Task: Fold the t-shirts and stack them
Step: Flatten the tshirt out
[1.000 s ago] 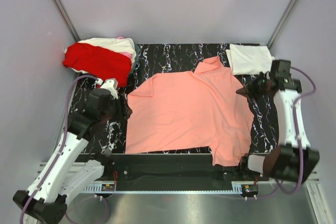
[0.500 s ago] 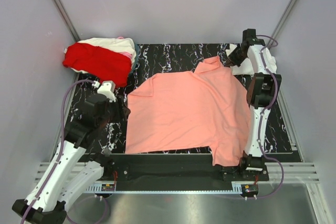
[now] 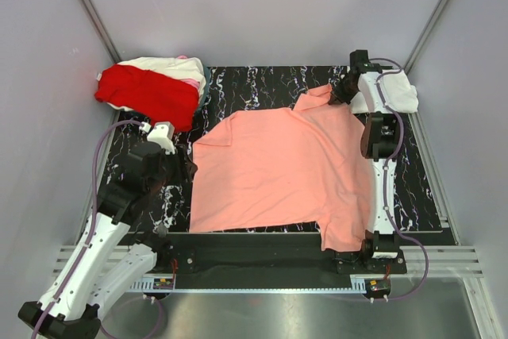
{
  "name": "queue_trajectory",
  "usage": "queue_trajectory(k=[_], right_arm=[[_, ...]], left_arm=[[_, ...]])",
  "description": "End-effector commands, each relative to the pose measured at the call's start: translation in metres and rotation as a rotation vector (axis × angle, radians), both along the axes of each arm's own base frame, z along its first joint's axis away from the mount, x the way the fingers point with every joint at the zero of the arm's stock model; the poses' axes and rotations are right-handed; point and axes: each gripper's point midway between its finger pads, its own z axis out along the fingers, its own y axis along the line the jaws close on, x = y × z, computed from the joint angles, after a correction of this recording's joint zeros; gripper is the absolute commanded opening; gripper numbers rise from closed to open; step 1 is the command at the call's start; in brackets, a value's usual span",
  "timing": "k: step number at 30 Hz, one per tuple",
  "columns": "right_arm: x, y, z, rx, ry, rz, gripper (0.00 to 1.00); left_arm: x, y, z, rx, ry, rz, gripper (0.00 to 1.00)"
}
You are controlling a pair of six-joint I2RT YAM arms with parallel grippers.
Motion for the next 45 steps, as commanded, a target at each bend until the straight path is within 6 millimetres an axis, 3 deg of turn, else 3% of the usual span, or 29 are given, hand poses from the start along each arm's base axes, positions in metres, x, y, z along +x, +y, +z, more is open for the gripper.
queue_trajectory(k=[1,6,13,17,18,20,21,22,23,24,25,26,27,28,29,30,31,32,33,34,35,36,37,38,39,40,41,43,45], right_arm=[[0.012,0.023,0.003,0.001,-0.041,0.005,0.00],[0.024,0.038,0.008,0.046,-0.081,0.001,0.00],[0.089,0.062,0.051,0.225,-0.356,-0.056,0.00],[0.112,0.095,0.073,0.525,-0.469,-0.020,0.37],[0.113,0.101,0.086,0.596,-0.476,-0.028,0.54],[0.108,0.109,0.131,0.630,-0.559,0.057,0.64],[0.102,0.110,0.131,0.614,-0.548,0.068,0.69],[0.094,0.107,0.187,0.586,-0.644,0.101,0.72],[0.087,0.104,0.205,0.529,-0.697,0.141,0.74],[0.077,0.098,0.196,0.489,-0.678,0.139,0.76],[0.062,0.089,0.258,0.433,-0.792,0.146,0.79],[0.053,0.077,0.257,0.357,-0.802,0.159,0.82],[0.046,0.066,0.275,0.303,-0.837,0.141,0.85],[0.022,0.058,0.318,0.266,-0.888,0.140,0.89],[0.010,0.051,0.328,0.222,-0.899,0.147,0.89],[-0.004,0.049,0.316,0.205,-0.851,0.136,0.90],[-0.035,0.044,0.346,0.180,-0.876,0.121,0.91],[-0.051,0.040,0.349,0.160,-0.874,0.110,0.92],[-0.071,0.038,0.304,0.160,-0.771,0.084,0.96],[-0.103,0.036,0.343,0.162,-0.885,0.077,0.98],[-0.123,0.037,0.286,0.177,-0.777,0.051,1.00],[-0.140,0.042,0.282,0.178,-0.789,0.052,1.00],[-0.169,0.047,0.294,0.178,-0.829,0.067,1.00],[-0.187,0.051,0.256,0.169,-0.755,0.080,1.00],[-0.200,0.053,0.247,0.155,-0.743,0.088,1.00],[-0.220,0.058,0.244,0.152,-0.734,0.108,1.00],[-0.233,0.057,0.219,0.137,-0.682,0.118,1.00],[-0.256,0.055,0.208,0.125,-0.659,0.131,1.00],[-0.274,0.054,0.183,0.116,-0.611,0.145,1.00]], left_arm=[[0.007,0.000,0.011,-0.004,-0.062,0.000,0.54],[0.006,0.000,0.011,-0.004,-0.063,0.001,0.54],[0.007,0.001,0.010,-0.001,-0.060,0.006,0.54],[0.007,0.003,0.008,0.005,-0.052,0.019,0.55],[0.008,0.005,0.009,0.008,-0.054,0.029,0.57],[0.009,0.007,0.007,0.017,-0.048,0.043,0.59],[0.011,0.008,0.006,0.024,-0.046,0.049,0.60],[0.011,0.008,0.003,0.033,-0.028,0.053,0.60],[0.013,0.011,0.001,0.050,-0.017,0.066,0.60],[0.017,0.011,-0.002,0.073,0.012,0.076,0.59],[0.018,0.014,-0.007,0.087,0.044,0.100,0.58],[0.022,0.018,-0.010,0.107,0.061,0.124,0.57],[0.029,0.014,-0.014,0.120,0.097,0.127,0.57],[0.035,0.011,-0.015,0.121,0.108,0.124,0.56],[0.040,0.005,-0.016,0.118,0.121,0.112,0.56],[0.051,0.000,-0.021,0.131,0.150,0.108,0.55],[0.061,-0.005,-0.021,0.130,0.145,0.109,0.55],[0.068,-0.008,-0.024,0.137,0.156,0.108,0.55],[0.081,-0.015,-0.033,0.153,0.187,0.100,0.54],[0.093,-0.022,-0.035,0.156,0.179,0.088,0.54],[0.099,-0.029,-0.040,0.166,0.194,0.072,0.54],[0.114,-0.037,-0.053,0.192,0.230,0.063,0.54],[0.120,-0.041,-0.060,0.215,0.247,0.049,0.53],[0.131,-0.048,-0.060,0.224,0.246,0.040,0.49],[0.135,-0.052,-0.083,0.260,0.308,0.031,0.49],[0.140,-0.056,-0.089,0.276,0.318,0.022,0.49],[0.145,-0.059,-0.094,0.288,0.326,0.022,0.49],[0.158,-0.067,-0.107,0.307,0.336,0.011,0.50],[0.168,-0.073,-0.122,0.333,0.364,0.008,0.50]])
